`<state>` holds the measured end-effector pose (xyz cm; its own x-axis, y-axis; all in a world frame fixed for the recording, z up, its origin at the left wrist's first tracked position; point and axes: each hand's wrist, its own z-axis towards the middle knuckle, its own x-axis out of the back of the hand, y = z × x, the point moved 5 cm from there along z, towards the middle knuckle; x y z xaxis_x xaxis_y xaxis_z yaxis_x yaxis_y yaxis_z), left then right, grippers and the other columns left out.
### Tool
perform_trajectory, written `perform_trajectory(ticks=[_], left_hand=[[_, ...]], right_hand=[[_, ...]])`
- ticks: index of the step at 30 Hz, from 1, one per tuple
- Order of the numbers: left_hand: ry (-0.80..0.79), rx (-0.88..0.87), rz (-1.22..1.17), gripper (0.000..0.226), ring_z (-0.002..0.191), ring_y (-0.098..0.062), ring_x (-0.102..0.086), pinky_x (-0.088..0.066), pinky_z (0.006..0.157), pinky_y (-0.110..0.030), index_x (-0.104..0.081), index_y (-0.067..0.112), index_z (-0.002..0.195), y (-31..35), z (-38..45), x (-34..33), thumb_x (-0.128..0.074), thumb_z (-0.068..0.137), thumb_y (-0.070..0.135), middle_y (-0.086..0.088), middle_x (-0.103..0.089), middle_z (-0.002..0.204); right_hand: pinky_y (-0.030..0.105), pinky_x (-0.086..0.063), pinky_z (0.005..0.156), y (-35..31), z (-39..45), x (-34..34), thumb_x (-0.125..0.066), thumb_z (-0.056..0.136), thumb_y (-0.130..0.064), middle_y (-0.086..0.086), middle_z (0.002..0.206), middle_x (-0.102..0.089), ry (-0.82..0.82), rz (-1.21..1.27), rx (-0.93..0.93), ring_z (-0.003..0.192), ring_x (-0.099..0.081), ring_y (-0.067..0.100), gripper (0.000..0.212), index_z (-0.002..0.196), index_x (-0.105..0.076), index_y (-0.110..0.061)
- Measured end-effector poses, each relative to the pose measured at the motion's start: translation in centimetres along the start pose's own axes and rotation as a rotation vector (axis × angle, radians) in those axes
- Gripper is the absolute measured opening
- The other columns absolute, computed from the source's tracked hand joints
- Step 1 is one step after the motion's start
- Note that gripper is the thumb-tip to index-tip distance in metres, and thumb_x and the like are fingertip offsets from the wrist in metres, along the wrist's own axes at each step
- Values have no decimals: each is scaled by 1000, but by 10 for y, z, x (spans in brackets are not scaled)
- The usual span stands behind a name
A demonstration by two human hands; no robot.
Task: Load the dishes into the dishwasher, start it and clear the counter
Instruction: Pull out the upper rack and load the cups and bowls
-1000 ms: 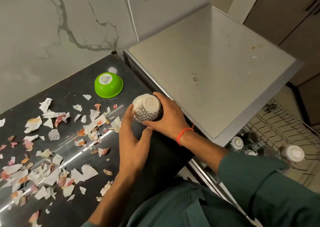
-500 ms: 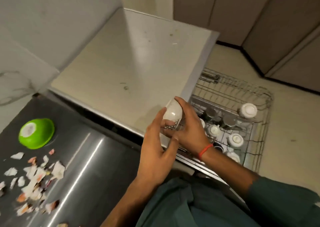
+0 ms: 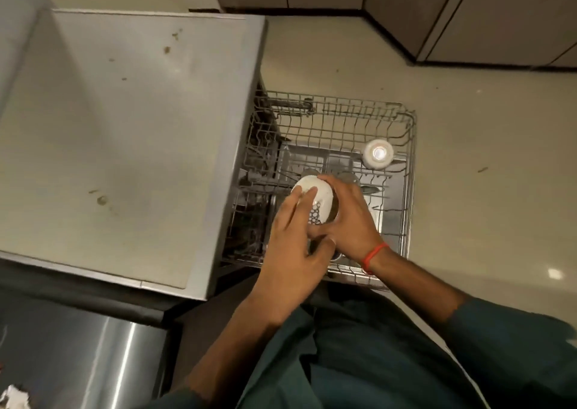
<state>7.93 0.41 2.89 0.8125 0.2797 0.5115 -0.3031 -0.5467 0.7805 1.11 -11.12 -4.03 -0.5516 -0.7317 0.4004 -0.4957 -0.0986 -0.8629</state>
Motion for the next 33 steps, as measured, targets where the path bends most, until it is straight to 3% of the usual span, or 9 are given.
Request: perform_trajectory(ticks=[4,6,11,16,20,25,29,31,33], left_hand=[[-73,53,-6,75,147,-12,-33,-40,117,-47,-22,38,159,14,27,-17,-61,94,37,14,-31,158],[-109,82,33,74,148,-10,-30,-34,121,-45,-22,36,159,16,38,-23,-62,96,35,14,-32,159],[-170,147,96,70,142,-1,-28,-25,115,-27,-28,31,159,13,57,-30,-64,98,29,11,-36,158],[-154,269,77,67,142,-4,-33,-32,120,-39,-33,29,156,2,68,-45,-65,98,29,11,-40,155],[-178,345,72,69,145,-6,-30,-36,119,-45,-28,35,157,-6,64,-59,-63,98,34,17,-35,157],[-184,407,48,66,134,8,-38,-43,113,-36,-29,43,154,-12,54,-64,-64,98,31,44,-37,130],[-143,421,36,69,140,9,-32,-33,110,-20,-26,45,155,-15,52,-64,-64,98,33,36,-34,143],[-142,426,39,70,137,18,-27,-27,103,-7,-25,47,155,-16,50,-65,-63,98,35,39,-31,144],[-148,429,45,69,137,22,-23,-24,103,-5,-24,48,155,-16,48,-67,-63,98,37,38,-30,148]], right_hand=[[34,-46,95,32,29,22,-74,48,-64,0,123,-44,-19,-88,-68,115,-46,16,101,140,-42,-40],[37,-48,96,53,53,33,-75,48,-63,5,128,-46,-2,-112,-115,118,-49,21,103,140,-40,-34],[43,-50,96,100,114,49,-89,59,-50,14,131,-49,26,-218,-214,120,-52,34,99,139,-38,-25],[53,-53,94,132,182,51,-89,59,-50,16,135,-48,-1,-339,-289,122,-50,39,101,141,-36,-25],[50,-46,102,149,229,43,-85,65,-52,17,145,-40,-16,-479,-290,133,-40,41,100,147,-33,-26],[51,-44,101,168,257,31,-84,69,-46,24,145,-36,-60,-663,-196,134,-35,46,96,147,-34,-23],[53,-43,98,175,259,21,-84,68,-35,26,141,-39,-94,-807,-86,128,-40,48,92,145,-37,-18],[53,-42,97,174,258,18,-83,68,-30,26,139,-41,-100,-830,-55,125,-42,49,87,142,-39,-17],[52,-42,97,172,258,16,-82,69,-28,25,139,-41,-112,-822,-31,123,-43,48,84,141,-41,-17]])
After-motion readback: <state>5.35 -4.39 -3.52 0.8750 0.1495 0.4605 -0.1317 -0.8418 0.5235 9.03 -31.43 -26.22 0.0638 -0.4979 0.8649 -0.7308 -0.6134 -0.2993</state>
